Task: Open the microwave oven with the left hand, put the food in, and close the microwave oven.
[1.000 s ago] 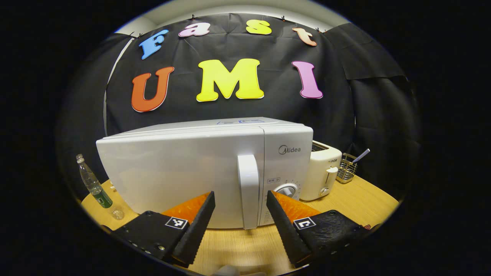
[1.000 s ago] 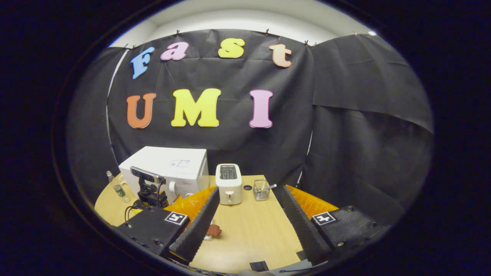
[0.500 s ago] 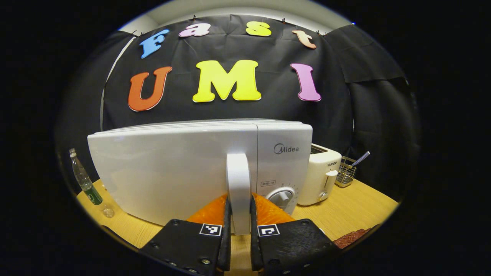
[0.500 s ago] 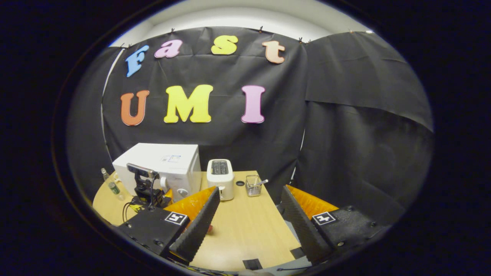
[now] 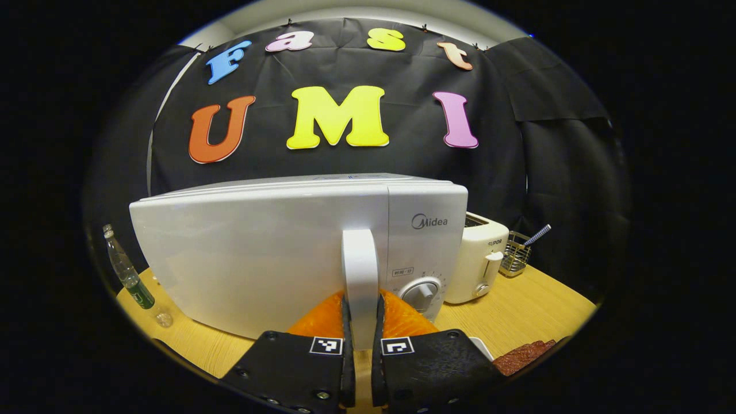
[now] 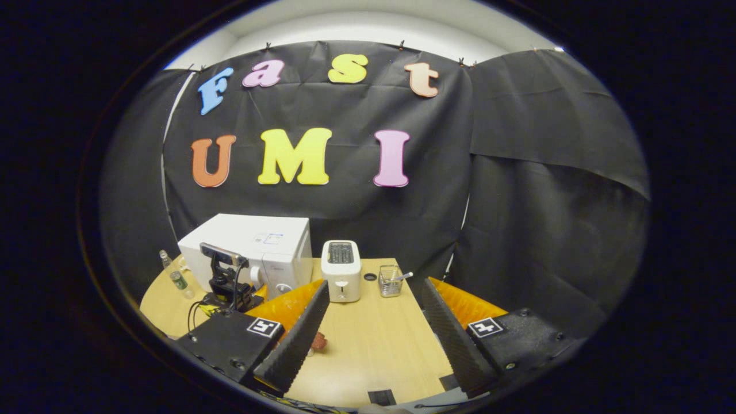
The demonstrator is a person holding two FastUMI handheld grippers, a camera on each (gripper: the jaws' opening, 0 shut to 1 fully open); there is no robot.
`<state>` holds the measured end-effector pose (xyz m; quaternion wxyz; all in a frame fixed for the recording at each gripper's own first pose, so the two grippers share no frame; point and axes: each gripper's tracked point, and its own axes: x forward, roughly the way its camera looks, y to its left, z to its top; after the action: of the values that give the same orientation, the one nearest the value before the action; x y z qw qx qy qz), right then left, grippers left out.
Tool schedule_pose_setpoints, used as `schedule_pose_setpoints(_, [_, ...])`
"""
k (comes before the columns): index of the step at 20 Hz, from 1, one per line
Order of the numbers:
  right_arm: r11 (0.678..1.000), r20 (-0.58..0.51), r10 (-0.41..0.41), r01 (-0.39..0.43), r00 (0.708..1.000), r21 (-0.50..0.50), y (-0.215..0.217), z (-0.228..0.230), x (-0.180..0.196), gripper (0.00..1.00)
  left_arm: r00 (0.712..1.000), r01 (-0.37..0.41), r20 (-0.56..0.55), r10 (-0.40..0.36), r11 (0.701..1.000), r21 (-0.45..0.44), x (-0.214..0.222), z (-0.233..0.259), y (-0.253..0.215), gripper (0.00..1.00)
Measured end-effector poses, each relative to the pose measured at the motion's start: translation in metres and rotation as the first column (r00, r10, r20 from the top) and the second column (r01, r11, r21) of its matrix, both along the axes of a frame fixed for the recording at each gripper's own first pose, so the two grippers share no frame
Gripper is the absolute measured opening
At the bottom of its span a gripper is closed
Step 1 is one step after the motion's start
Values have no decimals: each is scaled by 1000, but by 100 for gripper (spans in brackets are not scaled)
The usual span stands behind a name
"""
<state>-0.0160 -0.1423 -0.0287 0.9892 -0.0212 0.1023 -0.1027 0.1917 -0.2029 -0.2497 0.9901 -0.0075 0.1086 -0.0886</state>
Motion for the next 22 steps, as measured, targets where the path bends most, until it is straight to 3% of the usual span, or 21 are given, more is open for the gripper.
schedule_pose_setpoints(2, [1000,8,15,-15,1000,-24,5,4,0,96,1000,3,23,-4,1000,11,-22,0,6,9])
schedule_pose_setpoints(3, [999,9,29,-28,1000,-33,10,4,1,100,999,13,45,-14,1000,18,-32,0,8,10])
schedule_pose_setpoints(6, [996,4,83,-82,997,-44,31,3,5,96,999,35,12,-36,999,22,-64,-3,21,10])
schedule_pose_setpoints(9, [990,-8,141,-142,990,-27,57,-5,7,100,998,54,-18,-53,998,24,-91,-4,34,11])
schedule_pose_setpoints(12, [983,-4,184,-184,983,-16,77,-6,5,96,999,38,-26,-36,998,58,-112,-6,51,17])
schedule_pose_setpoints(13, [981,-1,194,-194,981,-13,81,-6,4,100,1000,14,-19,-13,997,76,-118,-4,60,20])
schedule_pose_setpoints(15, [980,-4,197,-197,980,-28,83,-7,3,100,998,-69,-5,70,991,117,-121,-2,82,37])
schedule_pose_setpoints(16, [980,-5,196,-196,981,-35,82,-6,2,96,996,-90,3,90,988,125,-121,0,90,68])
schedule_pose_setpoints(17, [980,-4,198,-198,980,-32,83,-7,2,100,997,-78,-13,80,991,112,-122,-2,88,80])
schedule_pose_setpoints(18, [980,-4,200,-200,980,-23,83,-6,2,96,997,-68,-24,70,992,103,-123,-3,87,96])
schedule_pose_setpoints(22, [980,-5,201,-201,980,2,83,-12,-1,100,998,-65,-16,68,990,123,-130,3,95,96])
